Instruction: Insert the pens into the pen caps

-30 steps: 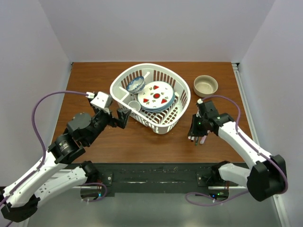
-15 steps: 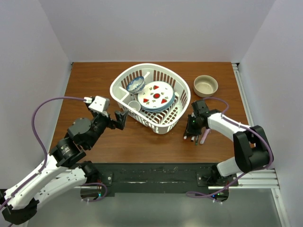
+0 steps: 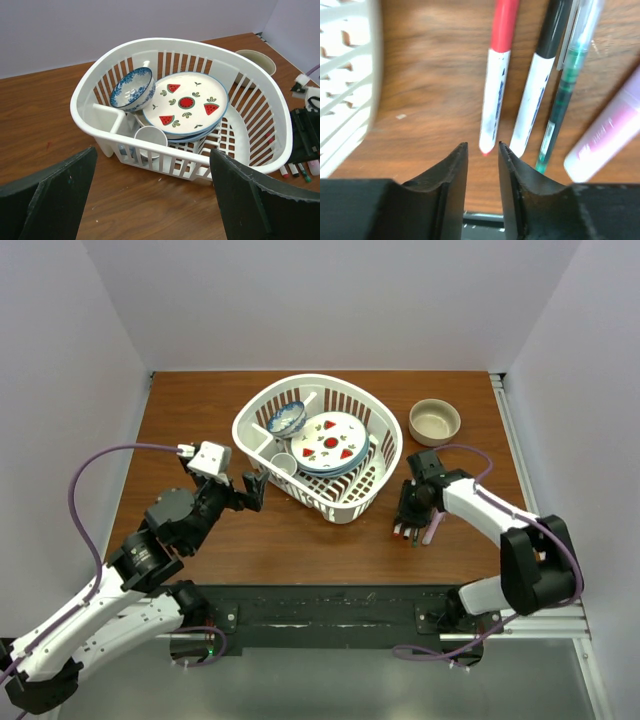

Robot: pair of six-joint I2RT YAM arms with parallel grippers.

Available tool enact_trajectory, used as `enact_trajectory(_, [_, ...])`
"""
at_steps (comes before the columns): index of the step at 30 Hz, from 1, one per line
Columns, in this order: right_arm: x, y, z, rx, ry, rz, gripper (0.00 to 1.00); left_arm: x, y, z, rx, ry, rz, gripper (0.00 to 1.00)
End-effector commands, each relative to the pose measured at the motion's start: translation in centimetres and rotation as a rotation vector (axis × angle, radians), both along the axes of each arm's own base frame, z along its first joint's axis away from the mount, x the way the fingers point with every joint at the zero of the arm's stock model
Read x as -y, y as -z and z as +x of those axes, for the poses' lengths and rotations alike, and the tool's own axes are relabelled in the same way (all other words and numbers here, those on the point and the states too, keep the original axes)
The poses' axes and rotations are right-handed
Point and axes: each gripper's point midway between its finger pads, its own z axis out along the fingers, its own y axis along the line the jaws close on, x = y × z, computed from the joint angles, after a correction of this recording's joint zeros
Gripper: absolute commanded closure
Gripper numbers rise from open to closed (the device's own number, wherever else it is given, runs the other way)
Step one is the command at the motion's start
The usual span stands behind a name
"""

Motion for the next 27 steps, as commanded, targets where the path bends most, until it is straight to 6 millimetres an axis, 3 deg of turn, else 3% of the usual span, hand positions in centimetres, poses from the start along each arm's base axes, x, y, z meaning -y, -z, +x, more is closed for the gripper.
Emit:
enact_trajectory(1, [-0.3,-6.9,2.3,0.173,-0.021,0.028,0.62,-0.3,-2.7,-0.2,0.05,-0.005,-0.056,0.0])
enact_trajectory(4, [-0.3,-11.4,2.1,0.295,-0.076,0.058,0.56,0.0,-3.7,-0.6,0.055,0.025,-0.091,0.0])
enact_trajectory(5, [-0.3,-13.1,1.6,0.349,-0.105,0.071,0.42,0.1,-4.4,-0.8,0.062,0.032,-0.109,0.0])
enact_trajectory(9, [0.0,-19.4,0.6,0.537,-0.161,0.105,0.09,1.2,-5.6,-1.8,0.055,0.109,-0.182,0.0])
enact_trajectory(11, [0.2,-22.8,0.2,0.643,-0.166,0.124,0.01,1.5,-6.4,-2.2,0.061,0.137,-0.217,0.0])
enact_trajectory(14, [-0.1,-27.3,-1.2,0.803,-0.191,0.193,0.01,2.4,-7.2,-3.2,0.062,0.205,-0.265,0.0])
enact_trajectory(19, [-0.4,-30.6,-3.3,0.903,-0.198,0.282,0.01,3.6,-8.2,-4.4,0.04,0.293,-0.332,0.0])
enact_trajectory(27, [-1.2,-32.3,-5.0,0.933,-0.206,0.378,0.01,4.5,-8.6,-5.3,0.016,0.353,-0.411,0.0])
